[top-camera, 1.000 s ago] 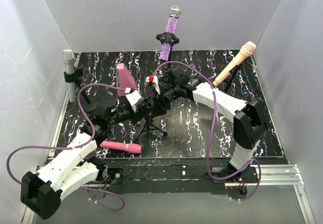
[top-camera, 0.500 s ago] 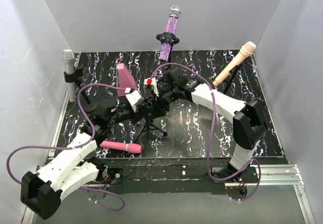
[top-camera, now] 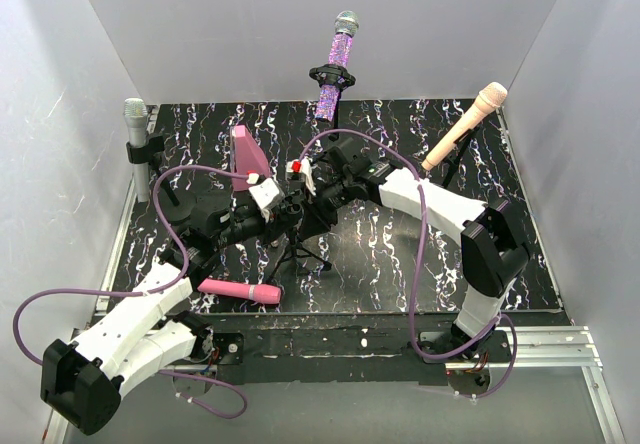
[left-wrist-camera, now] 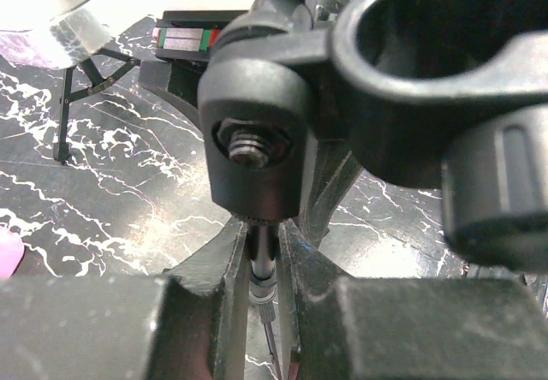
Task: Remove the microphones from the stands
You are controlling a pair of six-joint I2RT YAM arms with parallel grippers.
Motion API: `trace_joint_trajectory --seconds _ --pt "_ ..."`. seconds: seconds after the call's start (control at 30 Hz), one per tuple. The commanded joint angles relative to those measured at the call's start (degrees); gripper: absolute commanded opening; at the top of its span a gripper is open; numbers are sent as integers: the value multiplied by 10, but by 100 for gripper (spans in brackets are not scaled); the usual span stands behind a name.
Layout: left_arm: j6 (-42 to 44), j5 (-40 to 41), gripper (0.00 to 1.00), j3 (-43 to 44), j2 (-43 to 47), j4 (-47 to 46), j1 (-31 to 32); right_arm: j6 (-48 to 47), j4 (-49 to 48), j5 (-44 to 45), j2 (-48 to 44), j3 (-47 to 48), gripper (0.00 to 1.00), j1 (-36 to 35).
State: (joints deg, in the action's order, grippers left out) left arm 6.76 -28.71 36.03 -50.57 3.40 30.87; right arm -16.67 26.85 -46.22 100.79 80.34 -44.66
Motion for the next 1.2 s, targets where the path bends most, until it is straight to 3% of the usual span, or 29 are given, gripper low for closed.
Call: trace_joint_trajectory --seconds 0.0,0.1,0.2,0.43,0.67,0.83,0.93,1.17 --pt "-24 -3 0 2 -1 11 6 12 -52 17 -28 -6 21 -2" --pt "-45 13 0 11 -4 12 6 4 -114 69 -65 -42 12 -9" --pt "-54 31 0 25 -12 19 18 -39 -220 141 -119 -122 10 -30" --pt "-63 46 0 45 -37 27 30 -340 -506 244 -194 -331 6 -87" --pt "-63 45 0 47 -55 12 27 -552 -760 275 -144 -417 2 -88" --pt "-63 45 0 49 -56 13 27 -619 -815 277 -110 -436 1 -89" --pt "-63 45 0 50 -52 17 27 -624 -796 278 -118 -433 1 -91" --pt "-63 45 0 37 -45 13 27 -706 -853 256 -140 -498 1 -91"
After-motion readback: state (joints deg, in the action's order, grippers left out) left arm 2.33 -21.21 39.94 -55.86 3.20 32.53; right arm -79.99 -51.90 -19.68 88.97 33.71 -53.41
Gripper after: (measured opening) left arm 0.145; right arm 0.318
